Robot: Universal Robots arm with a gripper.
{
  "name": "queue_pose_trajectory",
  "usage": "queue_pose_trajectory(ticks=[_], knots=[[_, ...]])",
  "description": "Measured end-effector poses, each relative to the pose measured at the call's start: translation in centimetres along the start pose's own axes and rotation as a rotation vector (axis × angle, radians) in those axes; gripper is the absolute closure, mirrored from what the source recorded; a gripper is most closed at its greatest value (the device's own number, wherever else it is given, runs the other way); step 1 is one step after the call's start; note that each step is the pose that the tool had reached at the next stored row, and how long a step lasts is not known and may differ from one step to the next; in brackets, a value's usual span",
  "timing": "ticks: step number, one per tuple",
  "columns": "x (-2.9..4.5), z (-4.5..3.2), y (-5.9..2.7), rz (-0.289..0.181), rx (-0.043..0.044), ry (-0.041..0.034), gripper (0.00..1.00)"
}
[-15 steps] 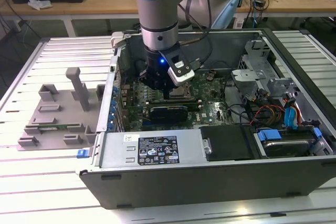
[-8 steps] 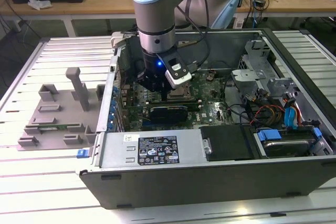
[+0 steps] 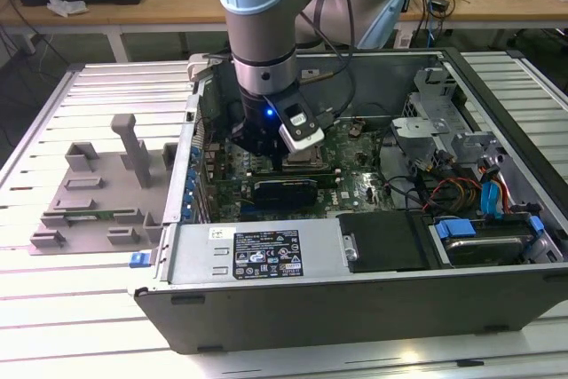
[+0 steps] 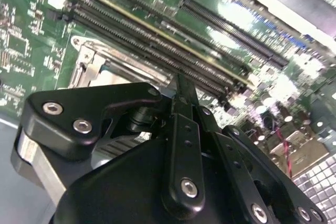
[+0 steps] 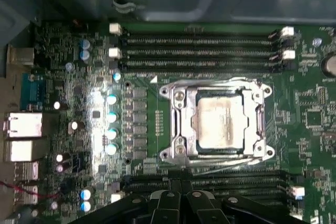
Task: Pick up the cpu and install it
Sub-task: 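Install the second cpu locking lever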
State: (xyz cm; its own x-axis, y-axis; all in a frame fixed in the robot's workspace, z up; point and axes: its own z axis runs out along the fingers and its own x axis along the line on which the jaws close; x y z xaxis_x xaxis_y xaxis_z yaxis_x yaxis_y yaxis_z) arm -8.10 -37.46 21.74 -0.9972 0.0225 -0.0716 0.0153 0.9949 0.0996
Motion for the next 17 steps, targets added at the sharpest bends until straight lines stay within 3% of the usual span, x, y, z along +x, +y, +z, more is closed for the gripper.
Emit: queue_pose_trajectory(ticks=[3, 8, 12, 13, 15, 16, 17], knots=[[0.01, 0.00, -0.02, 0.001, -0.0211, -0.0022, 0.89], [0.19, 0.01, -0.60, 0.001, -0.0326, -0.0035, 0.89], [0.20, 0.04, -1.22, 0.003, -0.0559, -0.0051, 0.89], [0.20, 0.05, -1.41, 0.003, -0.0649, -0.0057, 0.89], [0.20, 0.07, -1.75, 0.006, -0.1029, -0.0084, 0.89], [0.20, 0.09, -1.84, 0.007, -0.1170, -0.0099, 0.89], [0.20, 0.12, -1.91, 0.007, -0.1235, -0.0106, 0.89]])
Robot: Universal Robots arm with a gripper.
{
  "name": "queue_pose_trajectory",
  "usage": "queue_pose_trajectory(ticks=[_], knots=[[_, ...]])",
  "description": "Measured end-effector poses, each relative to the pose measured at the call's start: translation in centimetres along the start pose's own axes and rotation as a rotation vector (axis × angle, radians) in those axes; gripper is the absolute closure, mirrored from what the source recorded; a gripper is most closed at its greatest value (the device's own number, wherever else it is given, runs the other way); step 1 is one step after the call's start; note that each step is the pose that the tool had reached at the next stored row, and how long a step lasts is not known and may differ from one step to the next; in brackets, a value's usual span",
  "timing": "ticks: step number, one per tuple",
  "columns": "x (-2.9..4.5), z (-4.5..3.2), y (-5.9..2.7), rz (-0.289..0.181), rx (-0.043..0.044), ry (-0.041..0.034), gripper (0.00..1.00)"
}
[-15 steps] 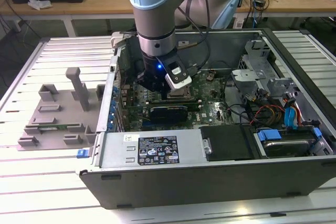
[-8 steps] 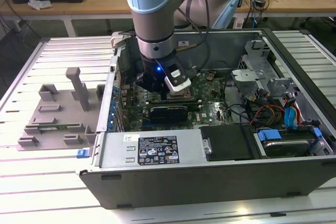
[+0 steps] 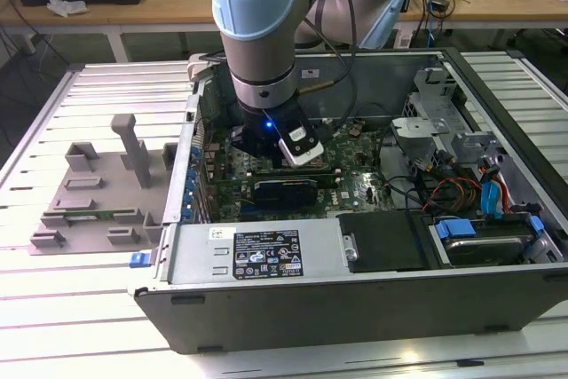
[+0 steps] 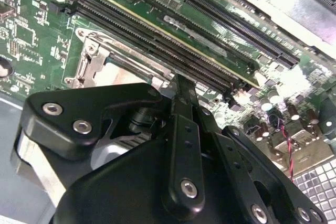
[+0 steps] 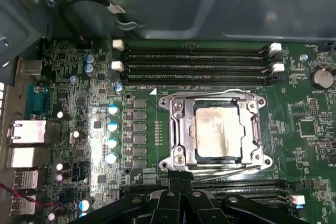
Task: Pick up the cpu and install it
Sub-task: 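Install the second cpu locking lever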
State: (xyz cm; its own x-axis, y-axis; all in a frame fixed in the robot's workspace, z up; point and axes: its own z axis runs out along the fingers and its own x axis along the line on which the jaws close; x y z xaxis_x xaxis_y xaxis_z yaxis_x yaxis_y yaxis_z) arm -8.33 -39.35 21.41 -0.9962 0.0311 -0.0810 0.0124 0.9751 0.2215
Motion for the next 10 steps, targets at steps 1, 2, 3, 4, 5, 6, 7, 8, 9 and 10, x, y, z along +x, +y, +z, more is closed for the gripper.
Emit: queue_pose_trajectory(ticks=[1, 2, 3, 4, 5, 6, 7, 8, 9, 10], knots=[[0.01, 0.03, -0.09, 0.000, -0.0047, -0.0007, 0.89], [0.03, 0.09, -0.28, 0.001, -0.0127, -0.0019, 0.89], [0.04, 0.13, -0.43, 0.001, -0.0201, -0.0028, 0.89], [0.06, 0.16, -0.52, 0.001, -0.0268, -0.0038, 0.89], [0.07, 0.18, -0.58, 0.002, -0.0323, -0.0045, 0.89], [0.09, 0.26, -0.74, 0.002, -0.0454, -0.0066, 0.89], [0.13, 0.34, -0.88, 0.003, -0.0530, -0.0077, 0.89], [0.19, 0.46, -1.00, 0.003, -0.0605, -0.0089, 0.89], [0.21, 0.53, -1.04, 0.003, -0.0659, -0.0095, 0.89], [0.23, 0.59, -1.06, 0.004, -0.0700, -0.0101, 0.89]])
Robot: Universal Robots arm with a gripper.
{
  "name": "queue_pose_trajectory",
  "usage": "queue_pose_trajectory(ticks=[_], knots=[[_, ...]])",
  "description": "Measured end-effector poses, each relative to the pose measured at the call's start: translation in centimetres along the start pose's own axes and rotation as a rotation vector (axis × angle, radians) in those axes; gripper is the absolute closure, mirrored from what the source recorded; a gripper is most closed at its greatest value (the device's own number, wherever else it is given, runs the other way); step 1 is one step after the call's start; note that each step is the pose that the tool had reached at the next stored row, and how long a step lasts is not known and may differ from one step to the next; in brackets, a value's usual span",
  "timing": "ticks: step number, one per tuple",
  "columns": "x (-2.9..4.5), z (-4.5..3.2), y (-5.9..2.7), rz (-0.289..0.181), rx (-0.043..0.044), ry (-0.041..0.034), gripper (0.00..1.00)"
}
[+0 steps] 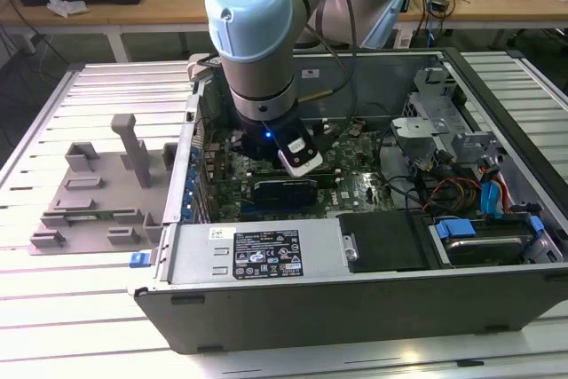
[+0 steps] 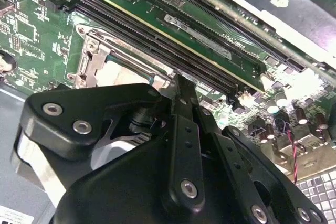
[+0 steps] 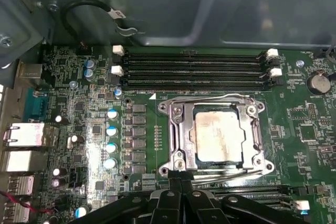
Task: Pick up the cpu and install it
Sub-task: 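Install the second cpu locking lever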
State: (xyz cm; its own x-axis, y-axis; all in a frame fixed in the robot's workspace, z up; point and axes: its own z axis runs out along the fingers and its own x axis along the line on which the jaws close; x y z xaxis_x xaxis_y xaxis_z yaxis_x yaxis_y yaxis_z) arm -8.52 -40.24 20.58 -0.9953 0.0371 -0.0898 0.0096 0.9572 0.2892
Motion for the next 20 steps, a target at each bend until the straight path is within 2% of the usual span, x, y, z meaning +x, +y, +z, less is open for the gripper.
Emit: queue_pose_trajectory(ticks=[2, 8, 13, 18, 20], knots=[[0.08, 0.16, -0.05, 0.000, -0.0078, -0.0007, 0.89], [0.81, 0.65, -0.22, 0.004, -0.0120, -0.0028, 0.89], [0.92, 0.96, -0.25, 0.016, -0.0303, -0.0074, 0.89], [0.99, 1.28, -0.20, 0.022, -0.0309, -0.0091, 0.89], [0.98, 1.22, -0.15, 0.021, -0.0249, -0.0089, 0.89]])
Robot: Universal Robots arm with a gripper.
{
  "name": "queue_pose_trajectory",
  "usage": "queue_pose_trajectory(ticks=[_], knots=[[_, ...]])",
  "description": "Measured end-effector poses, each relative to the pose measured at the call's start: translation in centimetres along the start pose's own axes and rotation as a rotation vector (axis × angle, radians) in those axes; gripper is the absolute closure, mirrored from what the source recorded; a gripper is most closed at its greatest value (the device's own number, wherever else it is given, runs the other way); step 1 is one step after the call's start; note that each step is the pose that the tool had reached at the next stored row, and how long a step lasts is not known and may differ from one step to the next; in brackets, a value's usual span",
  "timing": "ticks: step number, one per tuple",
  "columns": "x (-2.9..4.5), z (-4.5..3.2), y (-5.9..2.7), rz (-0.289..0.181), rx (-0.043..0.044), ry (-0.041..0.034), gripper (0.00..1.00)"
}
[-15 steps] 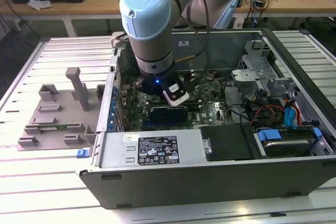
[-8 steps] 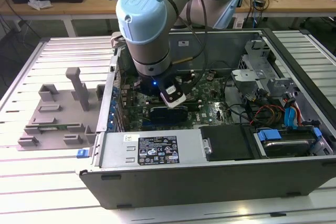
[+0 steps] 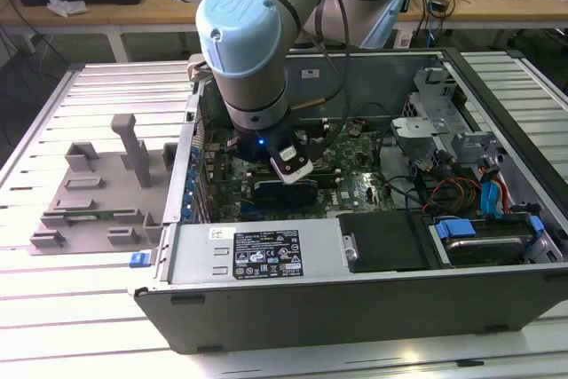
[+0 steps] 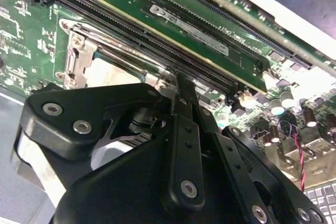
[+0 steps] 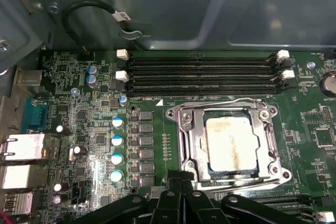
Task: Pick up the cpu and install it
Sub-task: 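Install the second cpu locking lever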
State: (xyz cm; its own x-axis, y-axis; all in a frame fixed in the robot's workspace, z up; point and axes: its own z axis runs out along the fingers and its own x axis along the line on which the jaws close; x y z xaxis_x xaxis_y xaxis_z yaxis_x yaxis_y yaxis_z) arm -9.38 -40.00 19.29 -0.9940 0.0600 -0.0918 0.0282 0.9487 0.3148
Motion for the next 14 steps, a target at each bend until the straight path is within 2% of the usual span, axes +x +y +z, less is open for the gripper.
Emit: queue_pose_trajectory(ticks=[2, 7, 9, 10, 11, 12, 14], knots=[[-0.04, -0.39, 0.19, 0.000, 0.0023, -0.0003, 0.89], [-0.22, -2.08, 0.76, -0.002, 0.0157, -0.0003, 0.89], [-0.30, -2.82, 1.01, -0.001, 0.0264, 0.0000, 0.89], [-0.34, -3.10, 1.11, -0.001, 0.0338, 0.0006, 0.89], [-0.40, -3.39, 1.21, -0.001, 0.0453, 0.0015, 0.89], [-0.45, -3.66, 1.30, 0.000, 0.0609, 0.0031, 0.89], [-0.52, -3.88, 1.37, 0.002, 0.0827, 0.0048, 0.89]])
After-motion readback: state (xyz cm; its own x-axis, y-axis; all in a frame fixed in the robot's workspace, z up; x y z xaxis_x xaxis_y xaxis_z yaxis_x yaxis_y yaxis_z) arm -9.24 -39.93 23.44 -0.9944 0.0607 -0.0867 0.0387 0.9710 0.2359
